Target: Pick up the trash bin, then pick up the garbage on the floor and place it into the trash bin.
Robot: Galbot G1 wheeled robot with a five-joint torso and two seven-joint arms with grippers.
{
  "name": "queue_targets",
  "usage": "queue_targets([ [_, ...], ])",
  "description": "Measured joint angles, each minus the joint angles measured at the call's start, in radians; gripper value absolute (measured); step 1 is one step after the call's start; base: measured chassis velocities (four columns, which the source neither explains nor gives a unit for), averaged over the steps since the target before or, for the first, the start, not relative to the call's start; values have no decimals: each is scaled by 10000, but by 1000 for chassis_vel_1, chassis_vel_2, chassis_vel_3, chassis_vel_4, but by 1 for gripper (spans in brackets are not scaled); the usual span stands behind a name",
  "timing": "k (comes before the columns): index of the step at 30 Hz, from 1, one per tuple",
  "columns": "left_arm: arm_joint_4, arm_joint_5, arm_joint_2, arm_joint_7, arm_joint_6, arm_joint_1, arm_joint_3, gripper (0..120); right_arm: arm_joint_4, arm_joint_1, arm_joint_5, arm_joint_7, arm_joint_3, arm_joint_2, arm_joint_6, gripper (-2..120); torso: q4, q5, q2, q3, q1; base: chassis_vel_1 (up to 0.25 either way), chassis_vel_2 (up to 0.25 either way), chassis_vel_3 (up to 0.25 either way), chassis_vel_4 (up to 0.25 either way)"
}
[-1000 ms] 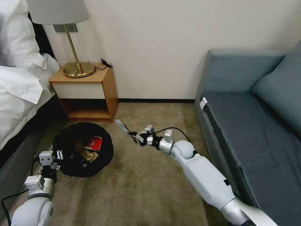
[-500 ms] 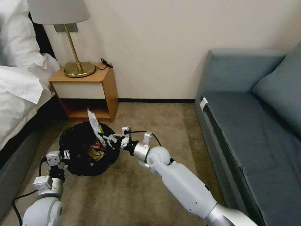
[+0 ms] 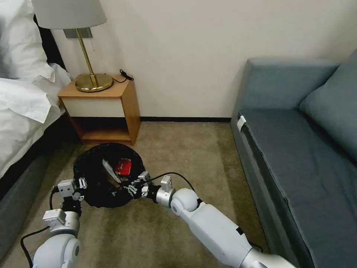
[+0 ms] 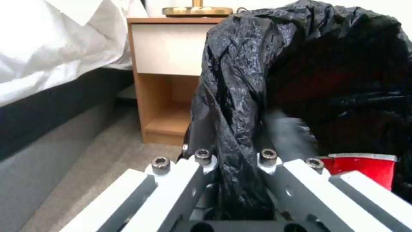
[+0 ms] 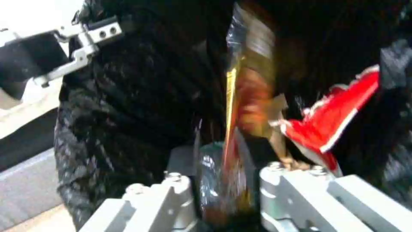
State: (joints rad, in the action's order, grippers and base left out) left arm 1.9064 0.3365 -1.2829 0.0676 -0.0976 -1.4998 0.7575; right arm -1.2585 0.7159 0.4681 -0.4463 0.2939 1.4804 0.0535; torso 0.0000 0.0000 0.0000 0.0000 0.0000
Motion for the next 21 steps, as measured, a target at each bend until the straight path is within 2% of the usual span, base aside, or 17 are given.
queue_targets([
  [1, 0, 0, 0, 0, 0, 0, 0, 3, 0, 0, 0, 0, 0, 0, 0, 25, 0, 0, 0, 0, 0, 0, 0, 0, 0],
  [5, -78, 37, 0, -1, -1, 10, -33, 3, -252, -30, 28, 166, -147, -50, -41, 45, 0, 0, 0, 0, 0, 0, 0, 0, 0],
  [7, -85, 54, 1, 0, -3, 8, -32, 3, -306, -25, 36, 170, -183, -61, -49, 46, 0, 0, 0, 0, 0, 0, 0, 0, 0],
  [8, -98, 95, 3, 6, -5, 2, -22, 3, -385, -16, 49, 177, -239, -72, -64, 51, 0, 0, 0, 0, 0, 0, 0, 0, 0],
  [13, -257, 639, -18, 212, -11, -9, 100, 3, -1067, 30, 337, 213, -777, -173, -94, 71, 1, 1, 0, 0, 0, 0, 0, 0, 0],
  [15, -291, 1015, -85, 594, 83, -5, 108, 3, -1378, 8, 505, 292, -1233, -225, -72, 81, 1, 0, 0, 0, 0, 0, 0, 0, 0],
  [17, -292, 1127, -124, 749, 134, 5, 109, 3, -1435, 0, 557, 321, -1383, -228, -66, 84, 1, 0, 0, 0, 0, 0, 0, 0, 0],
  [20, -260, 2153, -324, 1673, 525, 72, 22, 3, -1586, 184, 891, 475, -2497, -180, -32, 98, 3, 1, 0, 0, 0, 0, 0, 0, 0],
  [21, -260, 2153, -324, 1673, 525, 72, 22, 3, -1586, 184, 891, 475, -2497, -180, -32, 98, 3, 1, 0, 0, 0, 0, 0, 0, 0],
])
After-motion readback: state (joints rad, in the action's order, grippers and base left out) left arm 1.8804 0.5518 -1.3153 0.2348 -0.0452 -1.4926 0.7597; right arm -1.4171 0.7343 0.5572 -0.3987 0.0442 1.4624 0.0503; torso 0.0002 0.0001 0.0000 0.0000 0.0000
